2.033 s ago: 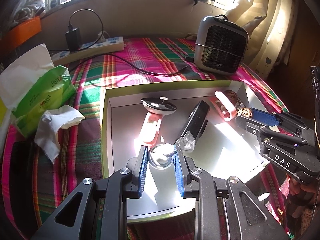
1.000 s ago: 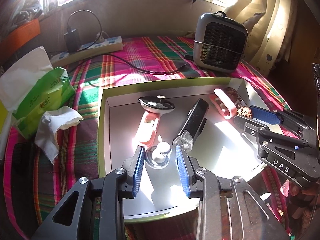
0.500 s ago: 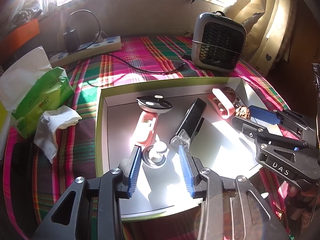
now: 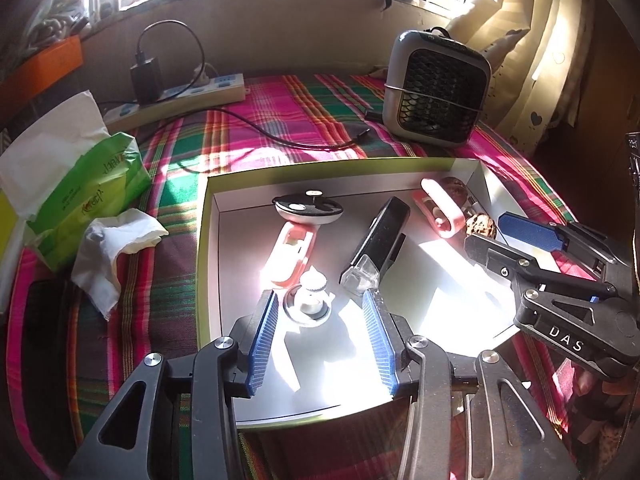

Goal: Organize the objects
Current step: 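Lower the walnut and white cap into the box and open both grippers, then withdraw both open grippers from the box toward the items on the bed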

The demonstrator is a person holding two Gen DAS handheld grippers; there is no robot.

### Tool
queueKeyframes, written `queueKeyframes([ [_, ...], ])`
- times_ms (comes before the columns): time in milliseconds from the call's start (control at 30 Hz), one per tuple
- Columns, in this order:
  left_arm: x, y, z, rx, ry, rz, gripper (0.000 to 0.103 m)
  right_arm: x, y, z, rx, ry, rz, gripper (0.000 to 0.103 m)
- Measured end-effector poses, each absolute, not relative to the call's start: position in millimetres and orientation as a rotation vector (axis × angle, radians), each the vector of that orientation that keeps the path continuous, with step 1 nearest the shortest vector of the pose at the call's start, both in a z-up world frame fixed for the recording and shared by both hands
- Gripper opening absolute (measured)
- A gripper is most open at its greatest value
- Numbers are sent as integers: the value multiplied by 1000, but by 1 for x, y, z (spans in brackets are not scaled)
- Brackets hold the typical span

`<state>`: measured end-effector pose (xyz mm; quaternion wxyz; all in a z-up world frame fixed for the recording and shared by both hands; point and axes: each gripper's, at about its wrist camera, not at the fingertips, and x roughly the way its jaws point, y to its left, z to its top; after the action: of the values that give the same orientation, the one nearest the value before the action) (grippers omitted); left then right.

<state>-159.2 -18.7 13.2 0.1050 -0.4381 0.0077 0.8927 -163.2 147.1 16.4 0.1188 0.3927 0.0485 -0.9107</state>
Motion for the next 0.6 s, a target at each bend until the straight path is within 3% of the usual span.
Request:
queueKeyframes([
  [600,-140,-19,26,-1251,12,2655,42,-144,149,28,1115,119,-2685,49],
])
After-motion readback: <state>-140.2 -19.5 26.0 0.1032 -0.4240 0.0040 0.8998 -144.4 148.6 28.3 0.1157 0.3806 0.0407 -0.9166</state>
